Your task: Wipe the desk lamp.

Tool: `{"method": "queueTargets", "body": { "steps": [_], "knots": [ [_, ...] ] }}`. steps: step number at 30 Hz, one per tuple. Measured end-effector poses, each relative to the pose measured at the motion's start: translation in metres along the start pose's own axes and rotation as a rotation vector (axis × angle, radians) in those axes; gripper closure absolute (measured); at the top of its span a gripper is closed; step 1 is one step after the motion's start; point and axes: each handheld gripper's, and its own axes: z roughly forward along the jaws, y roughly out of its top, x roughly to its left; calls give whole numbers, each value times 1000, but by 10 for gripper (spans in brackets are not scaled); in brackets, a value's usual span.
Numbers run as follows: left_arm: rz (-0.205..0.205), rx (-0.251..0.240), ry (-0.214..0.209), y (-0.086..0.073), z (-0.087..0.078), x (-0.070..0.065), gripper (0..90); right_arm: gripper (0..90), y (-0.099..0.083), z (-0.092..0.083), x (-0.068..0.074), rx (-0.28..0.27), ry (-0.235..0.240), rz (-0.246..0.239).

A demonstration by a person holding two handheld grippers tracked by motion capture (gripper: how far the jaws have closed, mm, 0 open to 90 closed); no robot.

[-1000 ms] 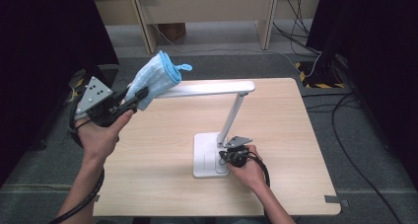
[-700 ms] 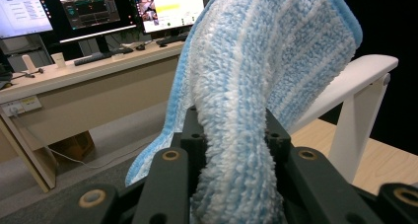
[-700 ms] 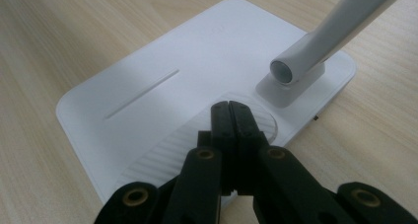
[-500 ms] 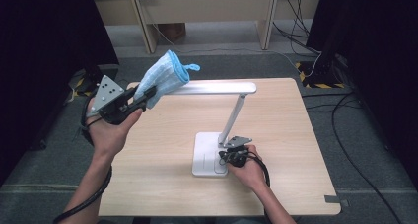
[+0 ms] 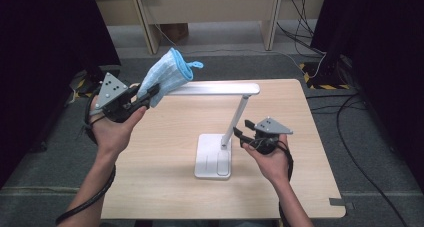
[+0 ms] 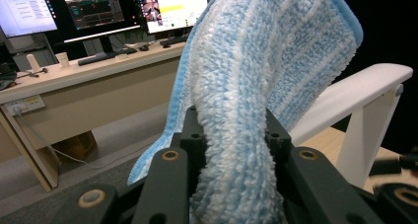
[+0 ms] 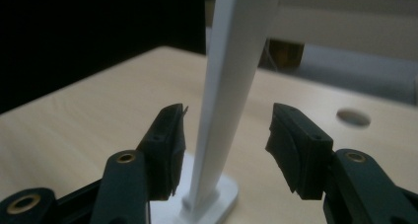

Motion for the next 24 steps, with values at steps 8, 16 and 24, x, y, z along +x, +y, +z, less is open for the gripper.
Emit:
{"method": "queueTargets", "body": {
  "steps": [8,16,24],
  "knots": [
    [3,7,0,1,2,1,706,512,30,25,-9,-82,52,-55],
    [0,14,13,2,5,-1,706,582,29,27,-5,-77,15,-47],
    [-1,30,30,1,10,-6,706,585,30,27,-3,-71,-7,-47]
  ]
}}
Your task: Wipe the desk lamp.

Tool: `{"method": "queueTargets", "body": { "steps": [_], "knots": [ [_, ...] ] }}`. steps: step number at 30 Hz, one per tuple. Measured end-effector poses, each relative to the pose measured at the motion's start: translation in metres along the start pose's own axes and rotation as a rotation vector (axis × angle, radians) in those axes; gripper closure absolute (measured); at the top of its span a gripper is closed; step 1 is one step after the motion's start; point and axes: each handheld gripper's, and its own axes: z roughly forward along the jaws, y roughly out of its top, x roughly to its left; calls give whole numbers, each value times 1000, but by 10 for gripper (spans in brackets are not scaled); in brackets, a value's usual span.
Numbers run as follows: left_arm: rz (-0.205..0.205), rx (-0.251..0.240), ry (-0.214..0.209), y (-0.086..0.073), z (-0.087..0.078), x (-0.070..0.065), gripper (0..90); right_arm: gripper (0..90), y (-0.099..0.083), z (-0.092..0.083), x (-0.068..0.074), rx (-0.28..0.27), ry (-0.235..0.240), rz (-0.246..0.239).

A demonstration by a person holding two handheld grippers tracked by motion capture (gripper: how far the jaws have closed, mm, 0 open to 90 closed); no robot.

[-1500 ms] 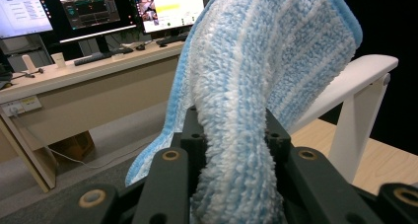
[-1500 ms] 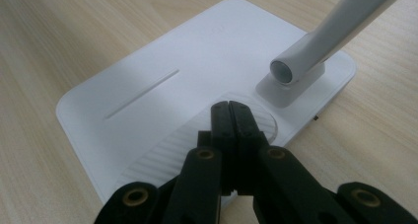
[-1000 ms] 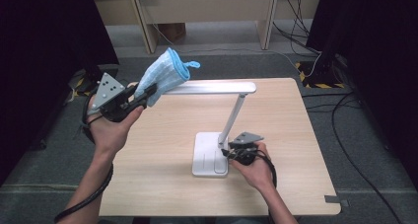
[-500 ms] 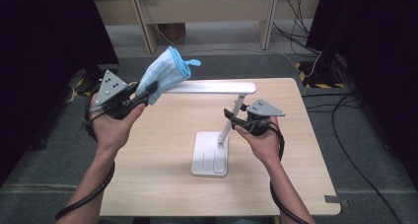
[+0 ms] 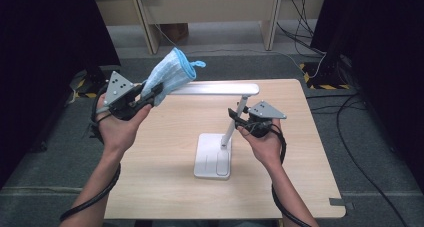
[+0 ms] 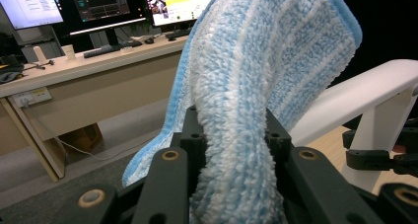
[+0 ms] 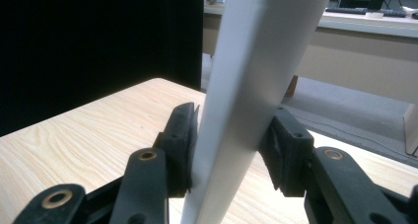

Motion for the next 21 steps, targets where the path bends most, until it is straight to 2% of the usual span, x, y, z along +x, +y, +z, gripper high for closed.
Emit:
{"method": "queueTargets", "body": {
  "steps": [9,12,14,21],
  "knots": [
    [2,8,-1,0,5,-4,707,587,1,0,1,8,0,4],
    [21,6,-9,-1,8,-9,707,589,1,1,1,3,-2,-1],
    [11,11,-9,-2,8,-13,707,589,1,1,2,4,-6,-4],
    [17,0,-10,-3,14,-24,707,590,1,1,5,9,-21,2]
  ]
}}
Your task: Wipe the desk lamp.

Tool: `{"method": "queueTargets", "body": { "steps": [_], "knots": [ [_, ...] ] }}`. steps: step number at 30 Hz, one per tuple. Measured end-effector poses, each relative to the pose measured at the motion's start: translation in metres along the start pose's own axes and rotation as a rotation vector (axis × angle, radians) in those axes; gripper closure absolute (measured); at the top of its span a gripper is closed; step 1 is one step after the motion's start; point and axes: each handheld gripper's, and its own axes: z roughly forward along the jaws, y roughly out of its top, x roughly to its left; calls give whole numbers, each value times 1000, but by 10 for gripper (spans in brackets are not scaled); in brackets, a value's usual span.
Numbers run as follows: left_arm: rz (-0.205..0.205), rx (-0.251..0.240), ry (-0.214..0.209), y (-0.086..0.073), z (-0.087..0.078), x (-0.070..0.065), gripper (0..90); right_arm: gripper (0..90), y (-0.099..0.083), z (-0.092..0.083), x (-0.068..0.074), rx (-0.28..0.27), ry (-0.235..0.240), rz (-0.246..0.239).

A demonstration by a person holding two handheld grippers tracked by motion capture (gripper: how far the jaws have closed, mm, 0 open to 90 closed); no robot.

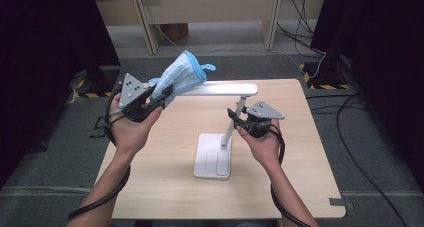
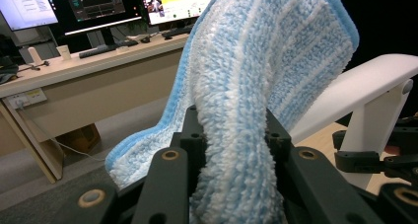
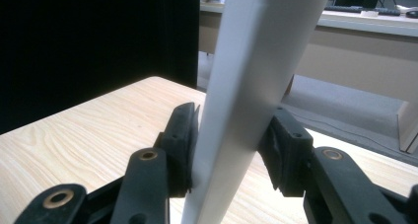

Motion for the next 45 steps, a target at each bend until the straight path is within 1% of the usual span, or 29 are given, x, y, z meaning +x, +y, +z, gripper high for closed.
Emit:
{"method": "queueTargets", "body": {
  "steps": [5,14,16,28,39,45],
  "knots": [
    [11,1,-11,1,4,-9,707,591,0,0,1,2,-4,4],
    [22,-3,-20,3,10,-18,706,593,0,0,0,-2,-12,-1],
    [25,-3,-23,3,11,-21,707,593,0,0,1,0,-11,6],
    [32,-7,-42,6,20,-33,707,594,0,0,1,-1,-19,4],
    [35,-11,-60,10,31,-47,707,595,-1,0,2,-7,-28,4],
    [45,-16,-67,11,34,-54,707,595,-1,0,2,-6,-29,5]
  ]
}}
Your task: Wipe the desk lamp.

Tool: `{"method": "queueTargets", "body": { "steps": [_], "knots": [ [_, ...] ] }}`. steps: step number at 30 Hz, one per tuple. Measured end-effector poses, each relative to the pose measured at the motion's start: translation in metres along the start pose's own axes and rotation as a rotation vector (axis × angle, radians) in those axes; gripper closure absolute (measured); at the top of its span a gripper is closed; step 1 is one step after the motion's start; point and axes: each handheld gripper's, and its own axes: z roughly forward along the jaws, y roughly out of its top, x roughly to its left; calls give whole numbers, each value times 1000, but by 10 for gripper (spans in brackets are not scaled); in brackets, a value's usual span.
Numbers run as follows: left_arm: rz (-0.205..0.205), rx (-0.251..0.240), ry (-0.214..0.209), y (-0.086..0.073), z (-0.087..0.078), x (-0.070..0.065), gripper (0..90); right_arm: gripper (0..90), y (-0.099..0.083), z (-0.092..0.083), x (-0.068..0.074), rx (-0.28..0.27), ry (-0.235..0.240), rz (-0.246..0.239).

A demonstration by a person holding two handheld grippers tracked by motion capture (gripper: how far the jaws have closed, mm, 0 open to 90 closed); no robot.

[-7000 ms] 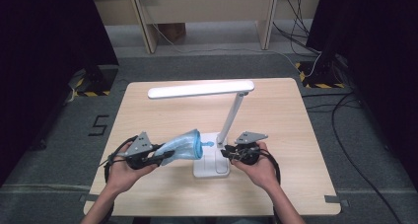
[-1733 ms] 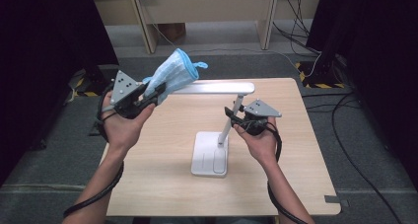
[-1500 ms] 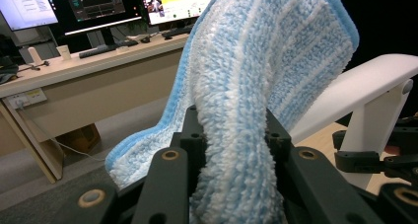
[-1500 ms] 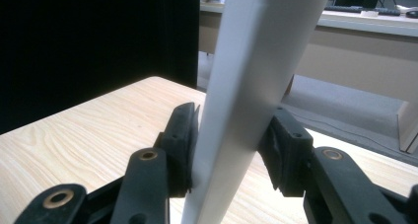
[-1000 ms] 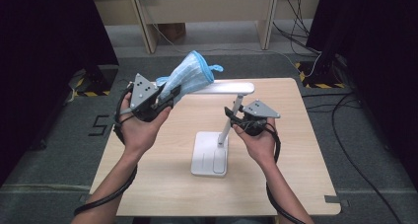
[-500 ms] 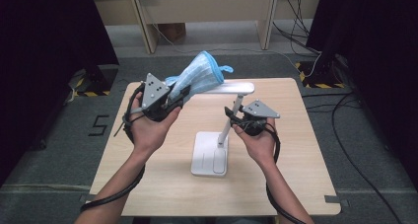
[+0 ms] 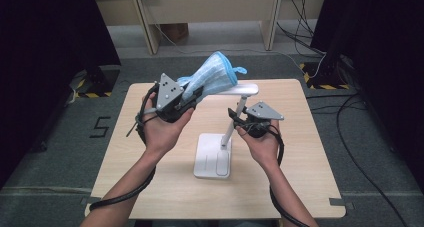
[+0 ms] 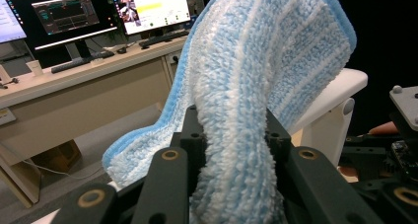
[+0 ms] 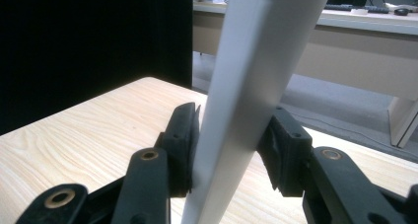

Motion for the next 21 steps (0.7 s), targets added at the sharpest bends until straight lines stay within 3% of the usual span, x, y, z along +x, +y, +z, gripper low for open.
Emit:
{"method": "queueTargets", "body": {
  "steps": [21],
  "knots": [
    [28,-4,-31,5,13,-19,706,595,0,0,1,1,-11,-1]
  ]
}}
